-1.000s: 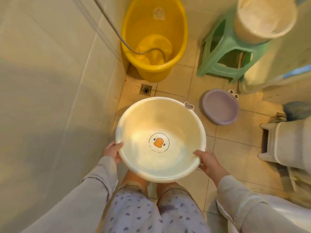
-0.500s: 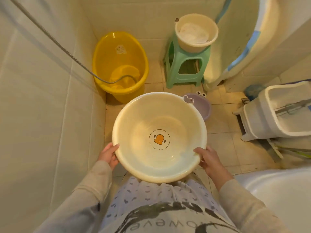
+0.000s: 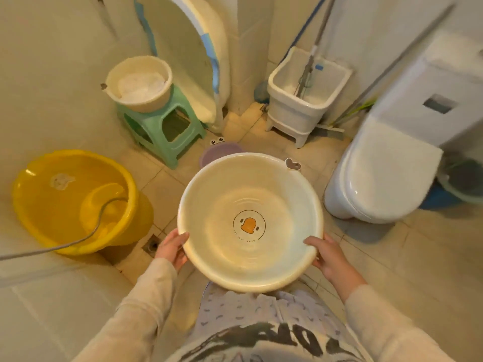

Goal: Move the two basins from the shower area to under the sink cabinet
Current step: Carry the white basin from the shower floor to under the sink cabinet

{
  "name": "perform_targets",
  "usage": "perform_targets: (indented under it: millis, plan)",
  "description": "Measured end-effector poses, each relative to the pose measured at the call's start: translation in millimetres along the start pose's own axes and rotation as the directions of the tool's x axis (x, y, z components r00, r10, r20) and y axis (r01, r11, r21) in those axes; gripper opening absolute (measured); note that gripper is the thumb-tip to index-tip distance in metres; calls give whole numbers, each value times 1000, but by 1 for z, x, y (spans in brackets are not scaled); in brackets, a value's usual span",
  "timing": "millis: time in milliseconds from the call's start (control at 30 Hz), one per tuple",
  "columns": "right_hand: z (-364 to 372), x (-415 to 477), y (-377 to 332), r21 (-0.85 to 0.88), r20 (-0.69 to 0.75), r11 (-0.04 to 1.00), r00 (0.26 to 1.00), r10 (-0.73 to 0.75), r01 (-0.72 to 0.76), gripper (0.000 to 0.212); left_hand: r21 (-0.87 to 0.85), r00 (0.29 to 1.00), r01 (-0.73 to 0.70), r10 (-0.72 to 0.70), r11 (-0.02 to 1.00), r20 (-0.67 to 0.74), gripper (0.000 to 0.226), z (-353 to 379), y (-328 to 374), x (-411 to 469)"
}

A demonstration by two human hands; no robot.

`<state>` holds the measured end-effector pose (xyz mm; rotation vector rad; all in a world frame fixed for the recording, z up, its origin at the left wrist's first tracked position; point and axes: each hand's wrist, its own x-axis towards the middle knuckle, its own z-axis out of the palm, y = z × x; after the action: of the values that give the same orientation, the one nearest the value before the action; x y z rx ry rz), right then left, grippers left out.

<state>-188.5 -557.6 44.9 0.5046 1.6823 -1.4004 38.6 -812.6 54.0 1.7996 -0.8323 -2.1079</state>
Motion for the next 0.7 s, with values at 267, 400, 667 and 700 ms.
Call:
perform_targets:
  millis: [267, 400, 667, 700]
  plan:
    - [-73, -60, 89, 432, -288, 901, 952, 100, 36, 35, 488, 961, -23, -115, 873, 252, 8, 89, -14, 9]
    - [-117, -100, 138, 593, -411, 796, 895, 174, 117, 30, 692, 886, -146, -218, 707, 410, 11, 152, -46, -13]
    - [-184, -166, 223, 776, -556, 524, 773, 306, 351, 35, 829, 763, -325, -392, 455, 515, 18, 266, -156, -83]
    - [-194, -171, 233, 786, -564, 493, 758, 327, 373, 37, 834, 749, -329, -416, 443, 516, 19, 277, -172, -93]
